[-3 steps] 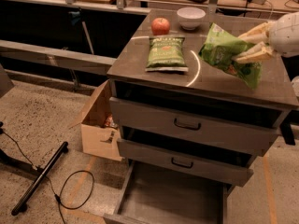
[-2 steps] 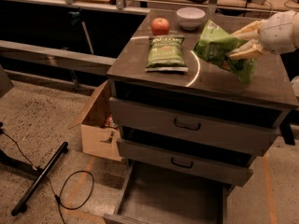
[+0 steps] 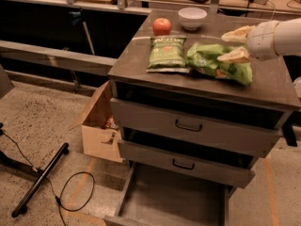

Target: Pick green rice chip bag from bottom drawer and place on counter

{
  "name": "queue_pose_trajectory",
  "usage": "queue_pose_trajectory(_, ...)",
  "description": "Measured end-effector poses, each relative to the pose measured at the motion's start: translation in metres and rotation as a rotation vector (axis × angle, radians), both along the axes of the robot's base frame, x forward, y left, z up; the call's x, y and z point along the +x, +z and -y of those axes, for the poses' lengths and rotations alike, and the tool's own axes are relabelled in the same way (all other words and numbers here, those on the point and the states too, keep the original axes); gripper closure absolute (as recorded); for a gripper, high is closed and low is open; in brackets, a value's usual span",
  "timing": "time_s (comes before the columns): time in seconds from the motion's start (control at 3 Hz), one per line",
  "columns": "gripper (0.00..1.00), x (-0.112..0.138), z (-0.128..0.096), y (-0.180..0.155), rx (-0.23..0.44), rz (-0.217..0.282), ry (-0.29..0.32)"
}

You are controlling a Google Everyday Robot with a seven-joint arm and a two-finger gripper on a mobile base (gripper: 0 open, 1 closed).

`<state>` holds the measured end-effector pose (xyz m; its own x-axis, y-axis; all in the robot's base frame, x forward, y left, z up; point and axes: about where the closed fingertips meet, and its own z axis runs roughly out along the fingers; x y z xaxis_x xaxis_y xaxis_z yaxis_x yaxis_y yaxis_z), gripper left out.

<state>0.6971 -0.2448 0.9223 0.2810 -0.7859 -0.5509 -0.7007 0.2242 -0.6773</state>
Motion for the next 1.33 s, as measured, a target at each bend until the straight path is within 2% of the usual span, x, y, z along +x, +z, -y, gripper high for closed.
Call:
queue_pose_trajectory(0.33, 0.0, 0.0, -0.001, -0.015, -0.012, -0.02, -0.028)
queue_pose_trajectory(0.67, 0.0, -0.009, 0.02, -0.023, -0.018, -0.043, -0.094)
queue_pose_trajectory(1.0, 0.0, -0.025, 0.054, -0.024, -0.037, -0.056, -0.187)
queue_pose_trajectory(1.33, 0.0, -0.028, 0.059, -0.024, -0.039, -0.059, -0.2)
